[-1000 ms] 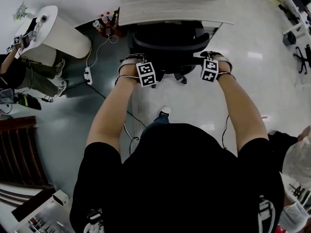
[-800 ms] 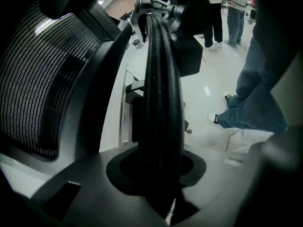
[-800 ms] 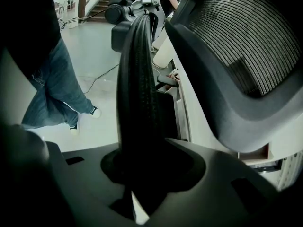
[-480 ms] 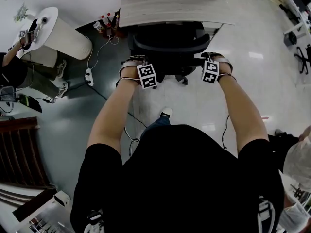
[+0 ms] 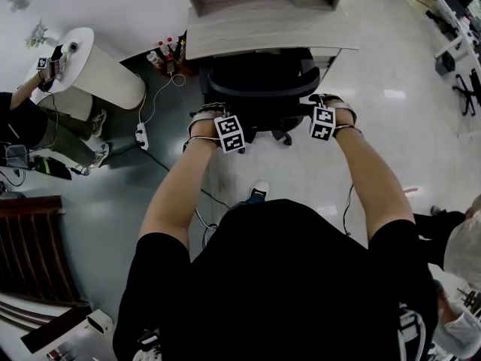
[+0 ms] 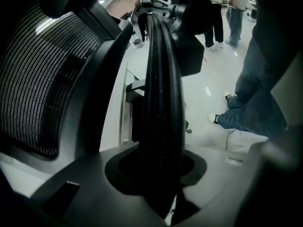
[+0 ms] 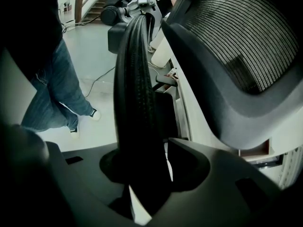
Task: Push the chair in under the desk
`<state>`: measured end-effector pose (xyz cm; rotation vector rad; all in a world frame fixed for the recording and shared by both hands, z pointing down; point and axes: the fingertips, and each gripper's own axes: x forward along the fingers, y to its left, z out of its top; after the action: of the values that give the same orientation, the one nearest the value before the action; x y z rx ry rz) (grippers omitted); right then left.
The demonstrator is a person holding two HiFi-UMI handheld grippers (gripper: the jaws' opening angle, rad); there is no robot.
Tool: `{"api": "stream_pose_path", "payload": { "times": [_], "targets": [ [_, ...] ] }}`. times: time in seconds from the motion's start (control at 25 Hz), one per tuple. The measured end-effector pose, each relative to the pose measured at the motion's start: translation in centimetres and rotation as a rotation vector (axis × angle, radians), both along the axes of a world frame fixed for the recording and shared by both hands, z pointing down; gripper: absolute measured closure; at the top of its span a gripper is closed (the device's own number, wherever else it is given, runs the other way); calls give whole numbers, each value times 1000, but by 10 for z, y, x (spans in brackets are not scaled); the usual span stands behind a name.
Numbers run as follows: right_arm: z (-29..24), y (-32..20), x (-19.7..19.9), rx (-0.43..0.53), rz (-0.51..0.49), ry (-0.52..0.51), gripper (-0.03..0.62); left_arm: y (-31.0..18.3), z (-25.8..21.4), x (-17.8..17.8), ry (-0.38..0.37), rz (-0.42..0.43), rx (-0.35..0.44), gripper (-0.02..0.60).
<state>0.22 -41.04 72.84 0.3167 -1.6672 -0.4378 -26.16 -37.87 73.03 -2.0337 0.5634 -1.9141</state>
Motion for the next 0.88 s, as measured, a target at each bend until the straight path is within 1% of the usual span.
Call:
{"api": "stream_pose_path", "payload": {
  "times": [0.08,0.16,0.28,0.4,0.56,0.64,0.72,0.8,0.88],
  "targets": [
    [-1,-2,2,20,31,0,433,0,1,0,1,-6,-3,461],
    [-5,-4,5,43,65,12,390,1,2,0,4,-12,-13,458],
    [-13,0,7,64,84,19,381,3,1,-2,17,-29,-28,448],
    [-27,3,9,83,109,-8,373,3,-6,-4,43,-52,-39,429],
    [-40,13,15,79,203,-79,372,8,-18,-4,89,-80,-36,386],
    [-48,21,15,73,252,-124,370,13,-26,-4,130,-106,-38,357],
    [-59,26,14,76,288,-167,373,18,-35,-6,183,-140,-43,353],
    [-71,32,9,76,318,-220,378,24,-46,-9,250,-182,-49,353],
    [-86,36,4,74,352,-289,396,27,-57,-11,330,-226,-53,353]
  ]
}}
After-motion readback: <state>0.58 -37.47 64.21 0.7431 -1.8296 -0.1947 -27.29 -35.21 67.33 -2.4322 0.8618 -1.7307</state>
